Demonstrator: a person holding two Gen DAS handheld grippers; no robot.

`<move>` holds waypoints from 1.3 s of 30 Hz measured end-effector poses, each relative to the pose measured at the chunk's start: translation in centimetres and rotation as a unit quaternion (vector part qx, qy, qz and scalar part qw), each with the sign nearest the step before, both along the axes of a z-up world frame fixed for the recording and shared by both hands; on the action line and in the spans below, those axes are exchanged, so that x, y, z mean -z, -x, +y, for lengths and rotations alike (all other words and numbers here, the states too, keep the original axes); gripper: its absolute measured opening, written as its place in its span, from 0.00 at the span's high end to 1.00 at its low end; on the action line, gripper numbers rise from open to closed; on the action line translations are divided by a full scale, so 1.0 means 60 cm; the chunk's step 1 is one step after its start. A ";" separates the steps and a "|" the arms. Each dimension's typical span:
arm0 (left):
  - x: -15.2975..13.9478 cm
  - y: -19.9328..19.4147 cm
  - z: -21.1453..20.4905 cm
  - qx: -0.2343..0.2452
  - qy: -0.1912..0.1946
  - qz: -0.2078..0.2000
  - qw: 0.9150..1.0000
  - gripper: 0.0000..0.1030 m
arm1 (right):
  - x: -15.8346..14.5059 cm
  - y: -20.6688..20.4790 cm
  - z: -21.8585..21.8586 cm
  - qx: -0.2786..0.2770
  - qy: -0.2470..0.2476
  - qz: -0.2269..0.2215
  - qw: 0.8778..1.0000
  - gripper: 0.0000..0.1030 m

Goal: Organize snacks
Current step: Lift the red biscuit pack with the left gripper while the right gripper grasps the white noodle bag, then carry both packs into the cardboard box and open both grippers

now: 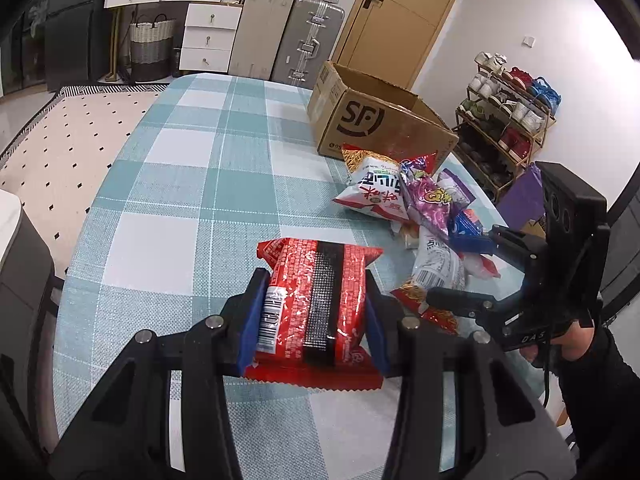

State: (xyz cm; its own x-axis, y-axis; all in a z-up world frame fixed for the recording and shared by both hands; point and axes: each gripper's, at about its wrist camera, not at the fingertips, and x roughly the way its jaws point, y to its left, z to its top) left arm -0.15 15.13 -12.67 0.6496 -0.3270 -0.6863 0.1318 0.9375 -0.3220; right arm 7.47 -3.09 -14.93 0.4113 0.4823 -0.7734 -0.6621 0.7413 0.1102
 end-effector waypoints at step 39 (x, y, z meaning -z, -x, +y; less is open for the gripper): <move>-0.057 0.025 -0.070 0.001 0.006 -0.013 1.000 0.60 | -0.133 0.064 -0.099 0.039 -0.155 -0.037 0.986 0.42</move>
